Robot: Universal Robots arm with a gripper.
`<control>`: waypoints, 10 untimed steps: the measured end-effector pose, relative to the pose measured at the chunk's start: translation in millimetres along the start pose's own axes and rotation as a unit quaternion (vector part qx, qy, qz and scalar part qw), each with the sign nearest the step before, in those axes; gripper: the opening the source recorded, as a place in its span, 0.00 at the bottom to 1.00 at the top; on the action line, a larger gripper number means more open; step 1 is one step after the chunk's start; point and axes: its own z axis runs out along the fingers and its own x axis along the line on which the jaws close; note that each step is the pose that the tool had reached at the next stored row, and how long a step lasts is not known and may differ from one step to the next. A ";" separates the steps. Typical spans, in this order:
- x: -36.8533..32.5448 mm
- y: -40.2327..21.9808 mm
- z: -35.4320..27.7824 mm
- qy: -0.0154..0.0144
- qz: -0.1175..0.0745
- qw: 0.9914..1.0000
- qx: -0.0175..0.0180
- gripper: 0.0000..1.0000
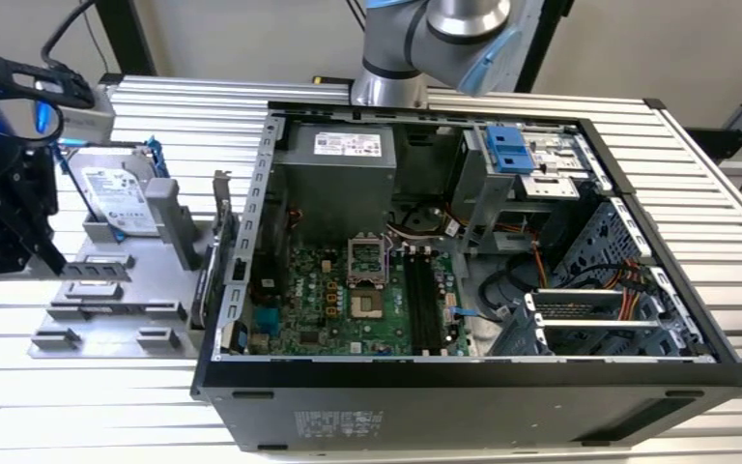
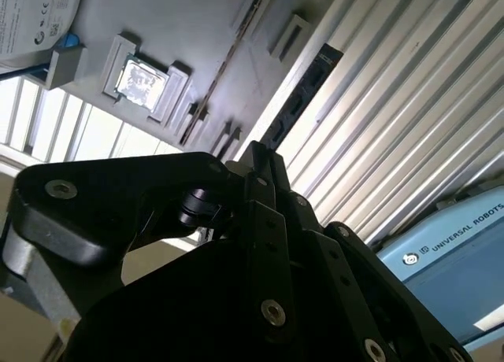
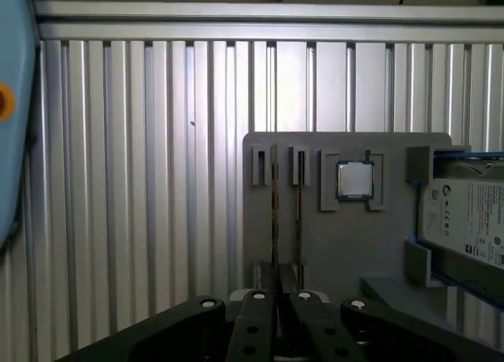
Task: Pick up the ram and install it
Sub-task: 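Pick up the ram and move it above insertion slot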
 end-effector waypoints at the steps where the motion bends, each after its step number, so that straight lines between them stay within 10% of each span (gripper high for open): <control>1: 0.0 0.0 -0.8 0.000 0.000 1.000 0.000 0.00; 10: -0.5 0.4 -17.1 0.000 0.000 1.000 0.000 0.00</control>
